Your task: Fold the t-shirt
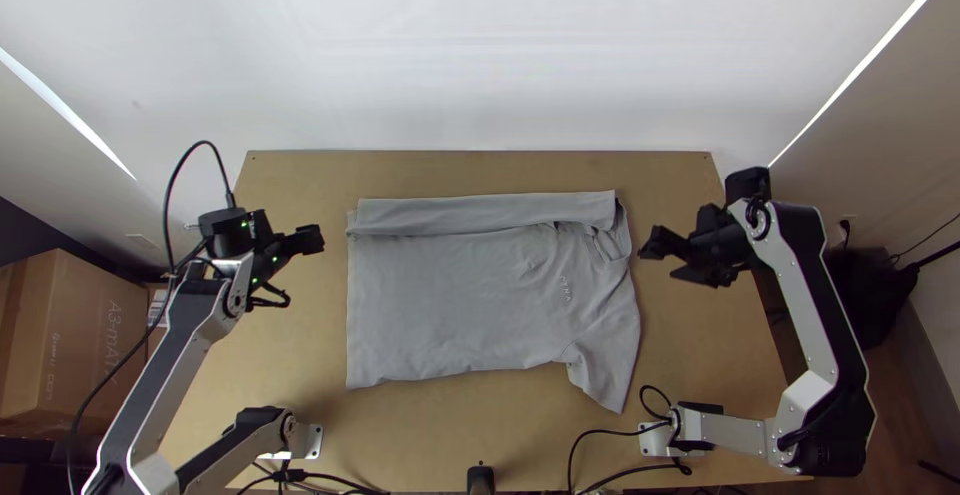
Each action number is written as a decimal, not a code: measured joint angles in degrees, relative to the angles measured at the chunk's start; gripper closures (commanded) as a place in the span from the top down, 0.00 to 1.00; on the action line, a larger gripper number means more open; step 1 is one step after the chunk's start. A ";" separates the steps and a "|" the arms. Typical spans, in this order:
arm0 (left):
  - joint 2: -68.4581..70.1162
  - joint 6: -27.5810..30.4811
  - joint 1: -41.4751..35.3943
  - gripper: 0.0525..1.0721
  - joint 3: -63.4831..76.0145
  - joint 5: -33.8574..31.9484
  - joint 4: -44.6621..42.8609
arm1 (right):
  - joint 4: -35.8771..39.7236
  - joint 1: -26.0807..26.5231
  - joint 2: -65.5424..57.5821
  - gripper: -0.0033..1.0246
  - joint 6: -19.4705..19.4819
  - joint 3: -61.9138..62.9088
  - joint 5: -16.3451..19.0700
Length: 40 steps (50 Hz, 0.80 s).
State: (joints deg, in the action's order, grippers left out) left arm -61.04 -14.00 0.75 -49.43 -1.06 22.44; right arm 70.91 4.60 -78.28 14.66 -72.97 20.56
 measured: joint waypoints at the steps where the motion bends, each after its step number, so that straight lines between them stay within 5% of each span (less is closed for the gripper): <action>1: 0.81 0.13 0.00 0.95 0.00 0.00 0.59 | 0.24 0.07 0.44 0.95 -0.35 0.92 0.07; 15: 6.69 0.44 0.00 0.95 -0.13 -0.02 5.57 | 2.23 0.42 10.08 0.92 -5.95 18.53 0.09; 20: 6.84 0.57 0.00 0.95 -0.17 -0.02 5.77 | 1.16 0.46 11.39 0.82 -7.23 23.32 0.09; 40: 6.67 0.55 0.00 0.95 -1.38 0.00 5.79 | -9.05 1.60 5.88 0.67 -7.87 31.69 0.09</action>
State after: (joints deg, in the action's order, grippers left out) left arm -54.37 -13.45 0.75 -50.81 -1.06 28.23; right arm 61.87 6.20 -72.40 6.79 -41.28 20.64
